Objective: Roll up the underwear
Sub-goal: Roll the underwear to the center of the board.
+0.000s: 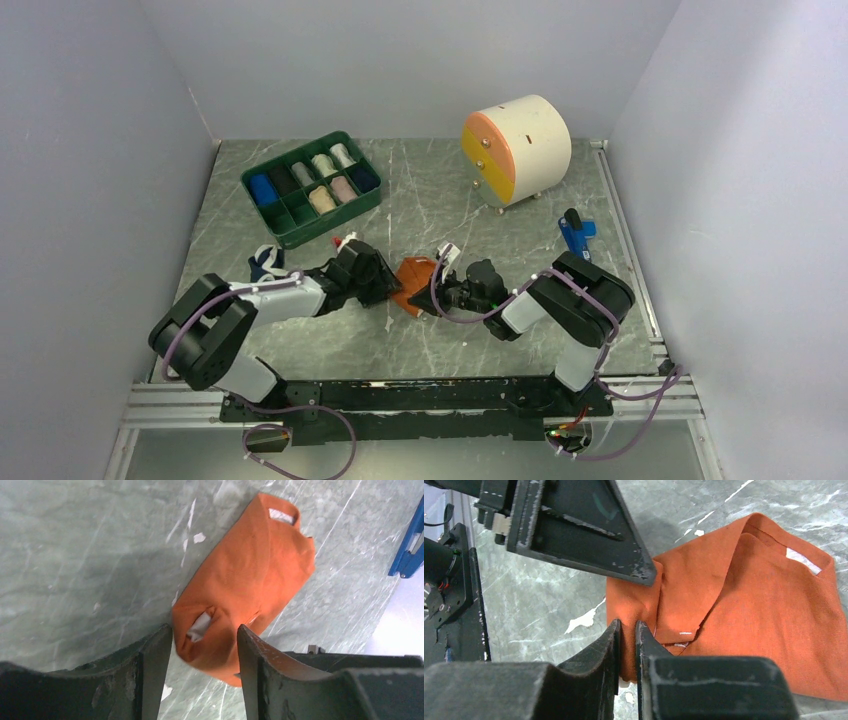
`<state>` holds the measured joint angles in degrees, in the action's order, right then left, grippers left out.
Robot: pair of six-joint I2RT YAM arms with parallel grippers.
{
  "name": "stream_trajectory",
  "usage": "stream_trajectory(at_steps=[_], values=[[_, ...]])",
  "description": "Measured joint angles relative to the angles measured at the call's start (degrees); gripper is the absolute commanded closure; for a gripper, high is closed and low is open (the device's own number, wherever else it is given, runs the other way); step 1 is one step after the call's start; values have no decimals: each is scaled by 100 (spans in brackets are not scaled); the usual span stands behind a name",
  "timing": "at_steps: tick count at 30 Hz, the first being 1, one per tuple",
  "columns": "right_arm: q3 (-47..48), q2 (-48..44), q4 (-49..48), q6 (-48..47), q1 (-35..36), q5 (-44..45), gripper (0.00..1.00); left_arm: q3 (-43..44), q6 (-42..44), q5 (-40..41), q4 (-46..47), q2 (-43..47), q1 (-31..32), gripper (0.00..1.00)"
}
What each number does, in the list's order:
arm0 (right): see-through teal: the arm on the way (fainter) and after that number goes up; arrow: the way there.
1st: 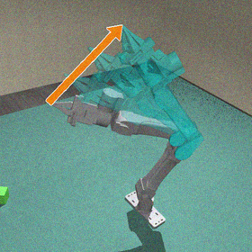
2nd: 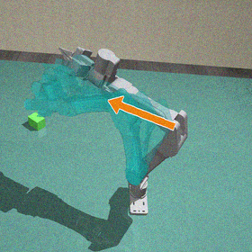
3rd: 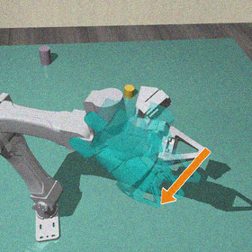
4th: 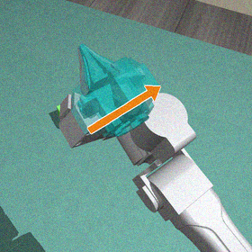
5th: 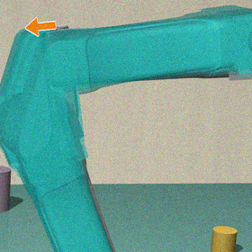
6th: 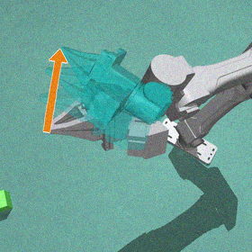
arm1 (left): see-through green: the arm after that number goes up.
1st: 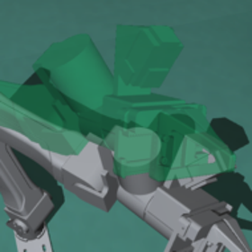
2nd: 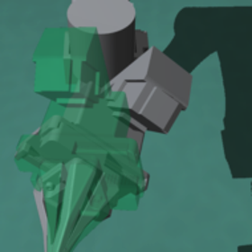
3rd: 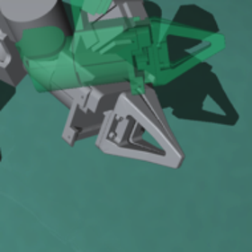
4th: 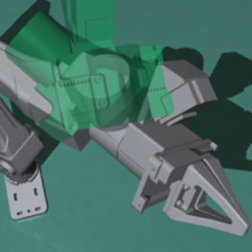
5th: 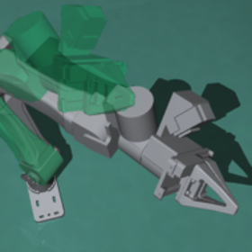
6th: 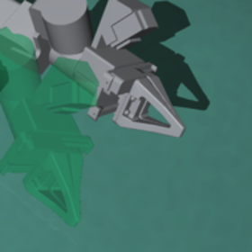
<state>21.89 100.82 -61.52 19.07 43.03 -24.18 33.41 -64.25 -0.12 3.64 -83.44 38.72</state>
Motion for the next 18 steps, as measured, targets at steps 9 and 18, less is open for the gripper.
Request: stream_trajectory(at_steps=[9, 18], values=[[39, -63, 177, -116, -9, -55, 64, 236, -85, 2, 52, -422, -15, 77], [286, -1309, 1978, -1241, 470, 640, 49, 240, -162, 7, 17, -413, -17, 80]])
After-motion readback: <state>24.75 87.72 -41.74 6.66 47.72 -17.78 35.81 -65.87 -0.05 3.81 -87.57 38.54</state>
